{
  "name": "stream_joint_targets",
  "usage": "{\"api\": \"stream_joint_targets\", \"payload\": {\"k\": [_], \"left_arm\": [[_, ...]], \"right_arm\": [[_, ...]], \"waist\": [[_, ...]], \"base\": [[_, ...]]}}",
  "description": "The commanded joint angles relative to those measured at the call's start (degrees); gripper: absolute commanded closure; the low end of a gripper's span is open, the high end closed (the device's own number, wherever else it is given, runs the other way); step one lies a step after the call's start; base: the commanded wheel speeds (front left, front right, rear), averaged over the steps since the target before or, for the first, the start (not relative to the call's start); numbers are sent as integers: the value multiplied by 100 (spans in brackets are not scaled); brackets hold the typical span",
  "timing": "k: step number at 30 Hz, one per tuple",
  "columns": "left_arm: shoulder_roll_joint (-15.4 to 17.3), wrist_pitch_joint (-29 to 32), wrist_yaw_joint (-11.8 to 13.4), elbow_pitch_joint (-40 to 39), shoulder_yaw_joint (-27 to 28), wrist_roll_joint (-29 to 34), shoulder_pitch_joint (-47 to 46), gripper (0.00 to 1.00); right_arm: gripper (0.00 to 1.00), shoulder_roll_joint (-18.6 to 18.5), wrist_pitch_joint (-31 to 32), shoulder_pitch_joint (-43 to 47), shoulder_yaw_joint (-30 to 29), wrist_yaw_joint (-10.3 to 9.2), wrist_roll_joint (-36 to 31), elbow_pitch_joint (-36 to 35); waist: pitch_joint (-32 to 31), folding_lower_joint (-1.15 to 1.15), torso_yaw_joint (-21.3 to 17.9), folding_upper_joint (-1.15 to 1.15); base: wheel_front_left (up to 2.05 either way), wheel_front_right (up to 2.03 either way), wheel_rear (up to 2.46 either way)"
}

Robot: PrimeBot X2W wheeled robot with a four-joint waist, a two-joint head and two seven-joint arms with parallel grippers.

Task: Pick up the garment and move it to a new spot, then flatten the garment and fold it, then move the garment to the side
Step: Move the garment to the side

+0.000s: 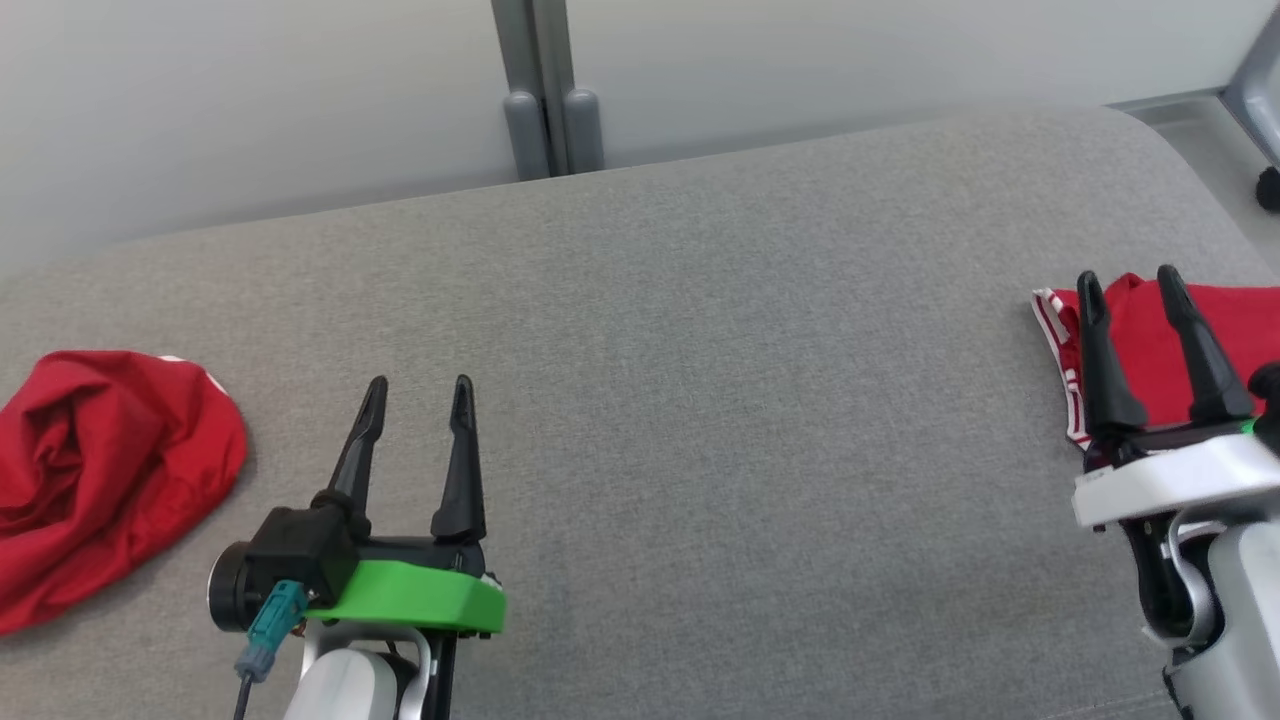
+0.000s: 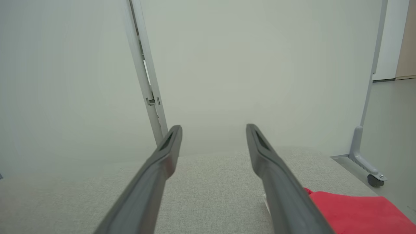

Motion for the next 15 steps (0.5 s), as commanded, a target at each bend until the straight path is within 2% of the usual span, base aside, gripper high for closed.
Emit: {"api": "stream_joint_targets", "payload": {"k": [1,8,15], "left_arm": [[12,-2,88,-24,71,-86,111,0],[11,-1,177,68,-35,-35,402,0],[11,-2,209,239,-197,-24,691,0]], "right_arm": [[0,182,-16,255,-43,-9,-82,-224],[0,1009,-16,1182,-94,-7,-240,-942],[0,1119,-17,1650,227,-7,-359,-1059]], "waist": [[-395,0,455,0],[-560,0,676,0],[-675,0,818,0]], "base": [[0,0,0],[0,0,0],[0,0,0]]}}
